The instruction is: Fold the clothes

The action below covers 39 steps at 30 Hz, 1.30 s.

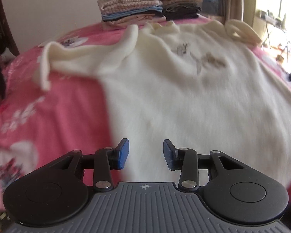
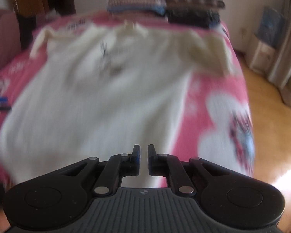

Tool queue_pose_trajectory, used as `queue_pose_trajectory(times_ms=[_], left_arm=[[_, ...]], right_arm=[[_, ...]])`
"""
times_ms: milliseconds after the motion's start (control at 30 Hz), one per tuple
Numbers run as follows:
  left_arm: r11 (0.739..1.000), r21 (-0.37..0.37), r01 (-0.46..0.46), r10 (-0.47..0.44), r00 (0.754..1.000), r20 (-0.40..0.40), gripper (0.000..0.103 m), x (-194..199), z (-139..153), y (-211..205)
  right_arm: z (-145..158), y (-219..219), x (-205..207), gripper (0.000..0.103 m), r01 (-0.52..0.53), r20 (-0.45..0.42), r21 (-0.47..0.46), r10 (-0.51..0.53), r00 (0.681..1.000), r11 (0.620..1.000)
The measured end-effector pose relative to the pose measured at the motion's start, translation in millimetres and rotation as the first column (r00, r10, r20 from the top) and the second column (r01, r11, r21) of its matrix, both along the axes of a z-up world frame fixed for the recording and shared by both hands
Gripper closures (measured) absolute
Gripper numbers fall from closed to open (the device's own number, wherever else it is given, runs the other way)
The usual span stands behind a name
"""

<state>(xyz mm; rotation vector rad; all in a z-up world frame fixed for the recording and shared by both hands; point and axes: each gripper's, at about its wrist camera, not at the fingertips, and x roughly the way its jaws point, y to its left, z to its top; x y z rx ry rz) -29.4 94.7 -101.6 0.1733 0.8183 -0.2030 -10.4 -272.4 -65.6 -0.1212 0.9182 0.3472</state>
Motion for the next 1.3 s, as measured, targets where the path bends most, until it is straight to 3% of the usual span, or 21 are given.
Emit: queue_pose_trajectory(times_ms=[67,167,233,300,433,533,600,733,833,867,933,967,1067,1167,1267,1300], left_arm=[[0.999,-0.034,0.004,-0.004,1.0,0.0,0.064,22.4,-7.1,-14.8],[1.0,-0.026,0.008,-0.009,0.999,-0.034,0.064,41.6,-26.1,-28.3],[0.999,-0.028,0.025,-0.026,0.999,-0.033,0.064,35.8,-30.6,-21.3],[0.999,-0.044,0.025,-0.028,0.998,-0.051,0.064,26.2,-30.6,-9.2],[0.997,-0.08,-0.008,-0.002,0.993,-0.122,0.064,6.6,-19.3,17.8],[0.998,-0.062,-0.029,0.021,0.993,-0.119,0.064,7.5,-2.0,25.3],[0.998,-0.058,-0.029,0.025,0.997,-0.072,0.064,18.0,10.9,25.9],[0.999,-0.049,-0.016,0.016,1.0,-0.012,0.064,66.2,17.3,10.9],[1.0,0.002,0.002,-0.002,0.999,-0.035,0.064,94.6,3.1,-4.9],[0.999,0.043,-0.017,0.021,0.996,-0.083,0.064,99.4,-7.4,-2.7],[0.994,0.091,-0.057,0.069,0.988,-0.141,0.064,97.5,-22.9,7.5],[0.995,0.072,-0.067,0.076,0.988,-0.132,0.064,88.0,-19.2,14.4],[0.99,0.089,-0.113,0.124,0.984,-0.125,0.064,69.9,-5.6,26.7],[0.994,0.057,-0.097,0.101,0.992,-0.076,0.064,82.1,12.1,23.1],[0.998,-0.004,-0.056,0.056,0.998,-0.042,0.064,123.0,14.7,0.5],[0.999,-0.025,-0.048,0.047,0.998,-0.04,0.064,138.6,11.8,-8.9]], right_arm=[[-10.5,19.7,41.9,0.095,-0.011,0.018,0.0,0.011,1.0,1.0],[-44.7,29.3,89.9,0.095,0.026,0.004,-0.021,-0.025,1.0,0.999],[-61.6,17.4,90.1,0.095,0.04,0.001,0.004,-0.04,0.999,0.999],[-64.9,-3.7,63.9,0.095,0.051,0.0,0.039,-0.051,0.999,0.998],[-51.4,-43.4,-1.2,0.092,0.088,-0.063,0.047,-0.085,0.994,0.995],[-35.9,-49.3,-8.3,0.088,0.06,-0.164,-0.054,-0.068,0.984,0.997],[-19.5,-43.4,3.6,0.088,0.013,-0.114,-0.084,-0.022,0.993,0.996],[-9.2,-10.5,65.1,0.088,-0.047,-0.009,-0.03,0.047,0.999,0.998],[-23.1,23.9,112.3,0.088,-0.093,0.024,0.0,0.093,0.995,0.996],[-29.7,29.7,117.7,0.088,-0.105,0.014,0.005,0.105,0.994,0.994],[-46.5,31.7,110.2,0.088,-0.126,-0.011,-0.026,0.126,0.992,0.992],[-54.9,32.6,106.4,0.088,-0.136,-0.024,-0.042,0.136,0.99,0.99],[-50.2,13.9,71.8,0.088,-0.152,-0.088,-0.048,0.148,0.985,0.987],[-33.9,7.2,57.2,0.087,-0.233,-0.184,-0.102,0.212,0.96,0.967],[-11.9,23.4,71.4,0.087,-0.331,-0.127,-0.248,0.309,0.943,0.91],[-3.9,29.7,85.4,0.086,-0.334,-0.093,-0.241,0.32,0.943,0.911]])
